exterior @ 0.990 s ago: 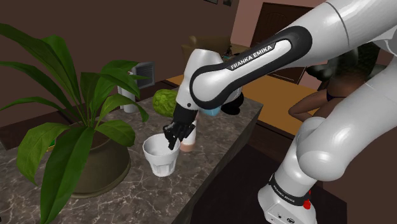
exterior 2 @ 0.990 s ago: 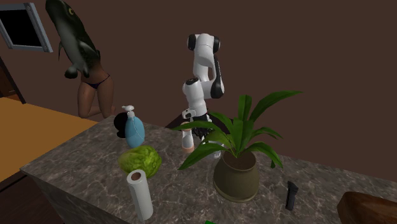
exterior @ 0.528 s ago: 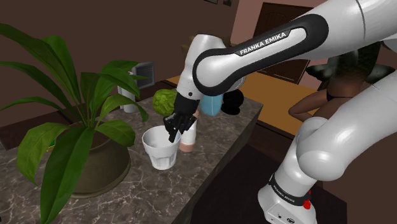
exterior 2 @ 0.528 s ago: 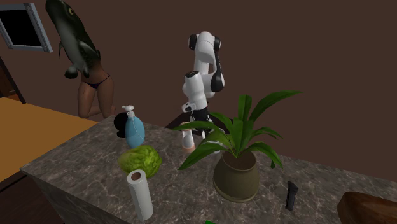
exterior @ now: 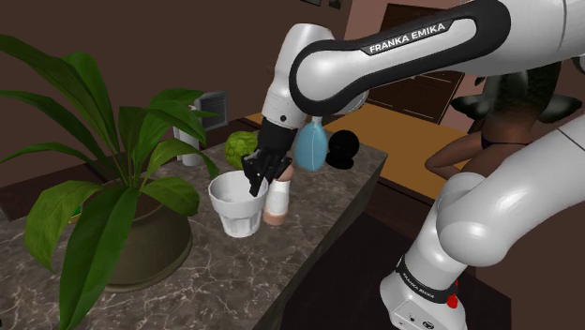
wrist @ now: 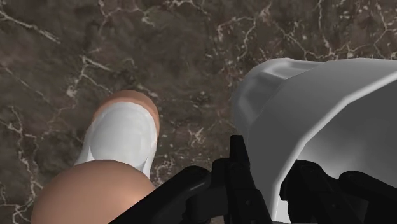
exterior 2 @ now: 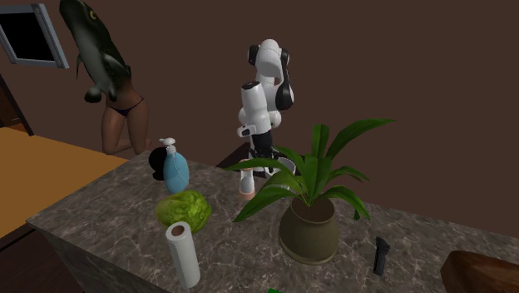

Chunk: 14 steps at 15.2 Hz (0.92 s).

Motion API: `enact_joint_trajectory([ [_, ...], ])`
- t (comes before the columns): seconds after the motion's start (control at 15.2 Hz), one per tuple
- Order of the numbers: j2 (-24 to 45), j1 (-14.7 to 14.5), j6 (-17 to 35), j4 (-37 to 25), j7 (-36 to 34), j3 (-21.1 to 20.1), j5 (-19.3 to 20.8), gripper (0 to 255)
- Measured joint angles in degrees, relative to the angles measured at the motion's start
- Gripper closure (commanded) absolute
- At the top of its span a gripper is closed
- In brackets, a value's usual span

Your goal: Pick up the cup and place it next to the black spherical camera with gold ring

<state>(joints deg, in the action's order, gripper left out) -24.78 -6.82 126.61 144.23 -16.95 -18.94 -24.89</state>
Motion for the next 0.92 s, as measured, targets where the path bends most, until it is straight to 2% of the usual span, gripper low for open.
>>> enact_joint_trajectory([
  [0.92, -3.5, 0.7, -11.3, -8.0, -2.5, 1.7, 2.2, 255],
])
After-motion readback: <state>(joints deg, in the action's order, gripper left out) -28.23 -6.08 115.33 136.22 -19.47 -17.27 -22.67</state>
